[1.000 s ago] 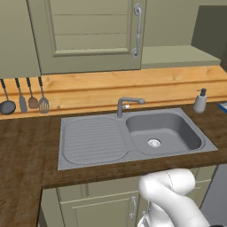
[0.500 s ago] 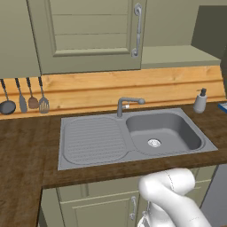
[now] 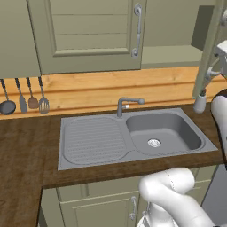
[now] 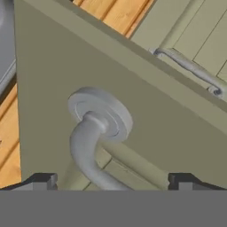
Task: Pick the kettle from the counter and place it on the tray. Then pick the mug from the cabinet and place it on the tray. Then close the cabinet doors.
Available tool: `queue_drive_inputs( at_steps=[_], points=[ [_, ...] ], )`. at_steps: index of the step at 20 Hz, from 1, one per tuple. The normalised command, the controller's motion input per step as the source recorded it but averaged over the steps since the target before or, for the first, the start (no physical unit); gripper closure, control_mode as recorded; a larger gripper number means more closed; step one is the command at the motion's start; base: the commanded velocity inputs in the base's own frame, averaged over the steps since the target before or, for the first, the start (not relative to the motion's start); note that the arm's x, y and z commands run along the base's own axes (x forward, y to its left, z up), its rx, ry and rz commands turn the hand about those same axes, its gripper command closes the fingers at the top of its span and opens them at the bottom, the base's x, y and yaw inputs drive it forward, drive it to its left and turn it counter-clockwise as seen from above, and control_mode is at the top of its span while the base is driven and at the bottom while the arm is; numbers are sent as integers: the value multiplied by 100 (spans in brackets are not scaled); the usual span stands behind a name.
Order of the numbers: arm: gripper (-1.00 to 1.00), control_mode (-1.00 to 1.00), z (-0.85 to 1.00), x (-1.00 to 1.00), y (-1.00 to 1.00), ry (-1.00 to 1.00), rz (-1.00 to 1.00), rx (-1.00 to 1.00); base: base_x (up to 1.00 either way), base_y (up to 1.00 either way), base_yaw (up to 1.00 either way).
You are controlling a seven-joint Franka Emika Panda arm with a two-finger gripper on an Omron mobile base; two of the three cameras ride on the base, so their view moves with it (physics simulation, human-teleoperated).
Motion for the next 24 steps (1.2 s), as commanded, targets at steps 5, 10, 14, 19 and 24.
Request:
queue_drive_inputs(
  at_steps=[5,10,14,19,24],
  points=[
    [-100,-100,-27,94,50,2,7,0,0,0,0],
    [-100,-100,-24,95,38,10,1,0,0,0,0],
    [-100,-100,-18,89,16,14,0,0,0,0,0],
    [-100,-100,-18,72,15,18,0,0,0,0,0],
    [-100,-100,-18,63,10,3,0,0,0,0,0]
  ],
)
